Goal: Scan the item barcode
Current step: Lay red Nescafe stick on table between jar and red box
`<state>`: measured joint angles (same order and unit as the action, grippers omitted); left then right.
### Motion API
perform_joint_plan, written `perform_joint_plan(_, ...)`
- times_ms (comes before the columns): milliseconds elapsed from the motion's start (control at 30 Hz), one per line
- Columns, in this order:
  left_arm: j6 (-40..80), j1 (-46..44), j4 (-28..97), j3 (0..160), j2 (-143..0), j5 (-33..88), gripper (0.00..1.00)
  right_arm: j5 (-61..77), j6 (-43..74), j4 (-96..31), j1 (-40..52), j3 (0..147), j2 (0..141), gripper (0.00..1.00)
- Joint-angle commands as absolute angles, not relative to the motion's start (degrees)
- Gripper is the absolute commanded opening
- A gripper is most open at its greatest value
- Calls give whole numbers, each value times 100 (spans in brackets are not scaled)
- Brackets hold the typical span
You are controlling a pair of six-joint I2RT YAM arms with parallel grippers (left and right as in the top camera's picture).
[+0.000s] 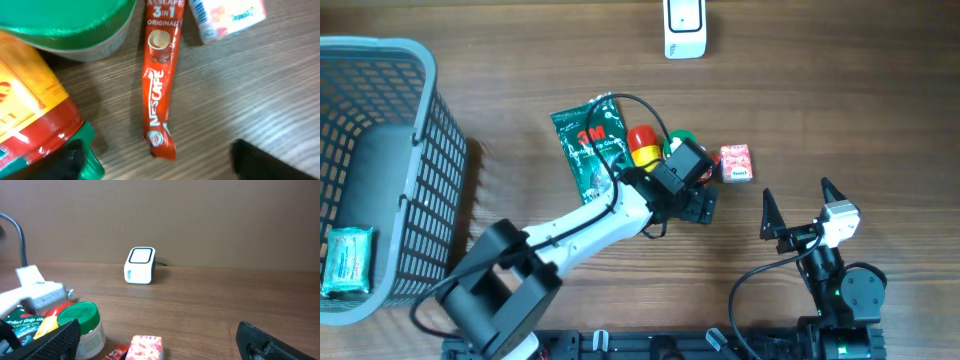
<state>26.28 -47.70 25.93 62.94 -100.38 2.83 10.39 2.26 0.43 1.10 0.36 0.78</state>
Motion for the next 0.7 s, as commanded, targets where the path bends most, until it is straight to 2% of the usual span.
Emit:
perform_joint_plan(0,2569,-4740,2727,6302,-9096,193,100,987,158,69,132,30,27,100)
perform_joint_plan(267,2224,-4316,3474,6305,-7072,-978,100,987,161,69,132,30,27,100)
perform_joint_plan(500,2169,-2895,3575,6342,-5498,-1313,100,987,161,71,132,30,27,100)
perform_joint_plan(667,1820,-1778,3955,6928,-5266,-1313,100,987,161,71,132,30,27,100)
